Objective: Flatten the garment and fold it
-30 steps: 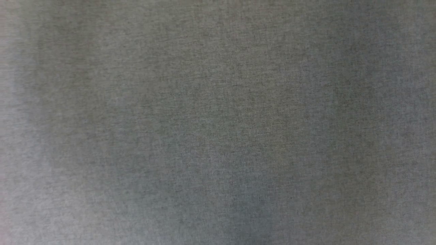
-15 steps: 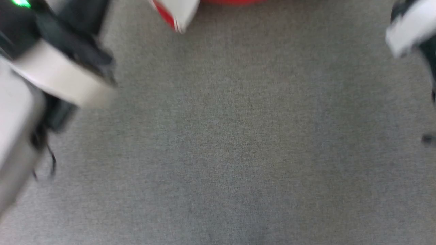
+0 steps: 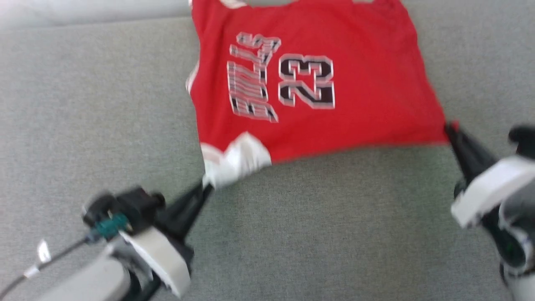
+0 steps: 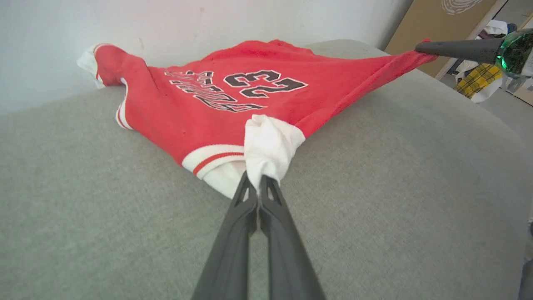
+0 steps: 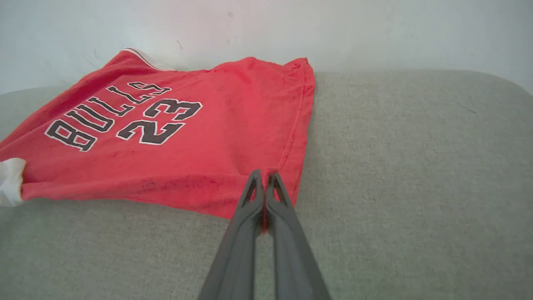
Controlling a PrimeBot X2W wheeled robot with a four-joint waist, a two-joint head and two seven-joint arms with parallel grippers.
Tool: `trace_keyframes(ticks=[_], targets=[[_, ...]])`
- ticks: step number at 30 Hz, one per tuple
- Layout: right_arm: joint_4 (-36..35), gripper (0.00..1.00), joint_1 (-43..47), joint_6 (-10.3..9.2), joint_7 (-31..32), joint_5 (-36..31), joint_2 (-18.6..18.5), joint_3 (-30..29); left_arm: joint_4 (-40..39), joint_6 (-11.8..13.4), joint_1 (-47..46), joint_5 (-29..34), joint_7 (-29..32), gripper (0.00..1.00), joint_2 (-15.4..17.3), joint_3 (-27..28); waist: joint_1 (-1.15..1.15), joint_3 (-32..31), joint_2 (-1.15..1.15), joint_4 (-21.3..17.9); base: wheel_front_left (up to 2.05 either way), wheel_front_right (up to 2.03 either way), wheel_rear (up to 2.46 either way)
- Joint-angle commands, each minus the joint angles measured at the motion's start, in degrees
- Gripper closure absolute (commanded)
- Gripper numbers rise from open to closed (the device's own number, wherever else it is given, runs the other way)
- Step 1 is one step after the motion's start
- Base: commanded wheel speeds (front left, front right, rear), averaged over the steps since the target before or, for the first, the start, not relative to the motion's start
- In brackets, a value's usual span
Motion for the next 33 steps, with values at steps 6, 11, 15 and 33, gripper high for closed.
trace_keyframes(ticks=[6, 11, 15, 33], targets=[[0.2, 1.0, 9.5, -0.05, 1.2, 1.5, 0.6, -0.7, 2.0, 0.9, 7.3, -4.9, 3.2, 1.0, -1.3, -3.6, 0.01, -4.8, -0.01, 0.3, 0.0, 0.0, 0.0], [0.0, 1.0, 15.3, -0.05, 3.9, 2.3, 0.0, -0.5, 2.8, 1.0, 11.3, -8.2, 6.0, 1.0, -1.5, -5.8, 0.01, -7.2, -0.01, 0.3, 0.0, 0.0, 0.0], [-0.3, 1.0, 19.6, -0.05, 6.8, 3.8, -1.3, 0.0, 2.6, 1.1, 14.1, -11.1, 7.6, 1.0, -1.5, -6.8, 0.01, -9.0, -0.01, 0.3, 0.0, 0.0, 0.0], [-5.3, 1.0, 33.2, -0.05, 17.1, 9.6, -3.3, -0.4, -1.3, 4.0, 22.6, -17.9, 10.8, 1.0, 1.2, -8.6, 0.01, -15.4, -0.01, 0.0, 0.0, 0.0, 0.0]])
